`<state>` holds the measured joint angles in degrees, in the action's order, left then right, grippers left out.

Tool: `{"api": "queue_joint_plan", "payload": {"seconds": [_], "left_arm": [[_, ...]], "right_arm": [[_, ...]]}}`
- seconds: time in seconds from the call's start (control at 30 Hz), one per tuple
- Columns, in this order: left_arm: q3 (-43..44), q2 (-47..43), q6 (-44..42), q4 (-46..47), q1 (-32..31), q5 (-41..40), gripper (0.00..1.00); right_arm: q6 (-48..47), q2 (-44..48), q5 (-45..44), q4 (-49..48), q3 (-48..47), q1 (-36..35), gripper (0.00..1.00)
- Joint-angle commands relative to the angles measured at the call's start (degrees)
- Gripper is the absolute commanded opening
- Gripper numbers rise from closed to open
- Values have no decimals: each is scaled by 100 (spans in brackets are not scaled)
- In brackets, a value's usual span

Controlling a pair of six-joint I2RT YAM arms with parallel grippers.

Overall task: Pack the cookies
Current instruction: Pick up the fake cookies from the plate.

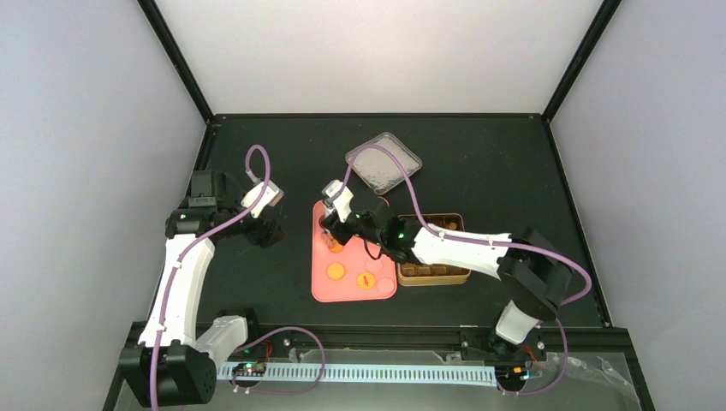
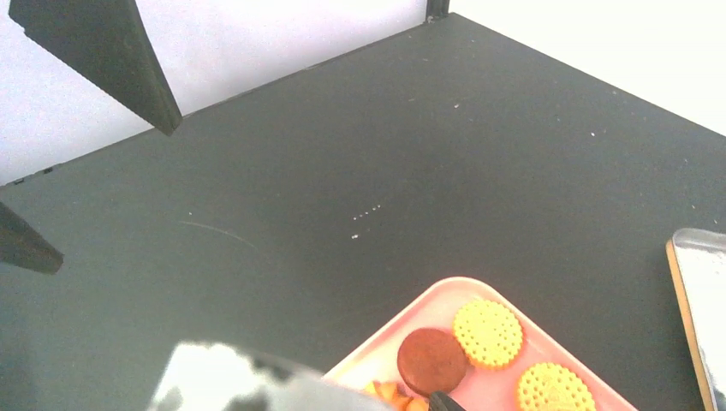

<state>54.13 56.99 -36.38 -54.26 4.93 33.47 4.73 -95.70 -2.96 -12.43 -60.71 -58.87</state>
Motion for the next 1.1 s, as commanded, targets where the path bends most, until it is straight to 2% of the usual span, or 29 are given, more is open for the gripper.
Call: {"api": "queue_joint_plan", "payload": {"seconds": [0.0,0.27,0.7,1.07], "left_arm": [[37,-39,-99,-137,59,93,80],[62,-13,-106,-130,60,122,80],[131,-18,-122,-192,55,128,80],[177,45,-161,-217,56,134,79]], "right_arm": [[140,362,-243,33,276,-66,38],[199,776,-393,237,502,-91,38],[242,308,-148,-210,317,-98,38],[97,72,-244,-118,310,-98,37]]}}
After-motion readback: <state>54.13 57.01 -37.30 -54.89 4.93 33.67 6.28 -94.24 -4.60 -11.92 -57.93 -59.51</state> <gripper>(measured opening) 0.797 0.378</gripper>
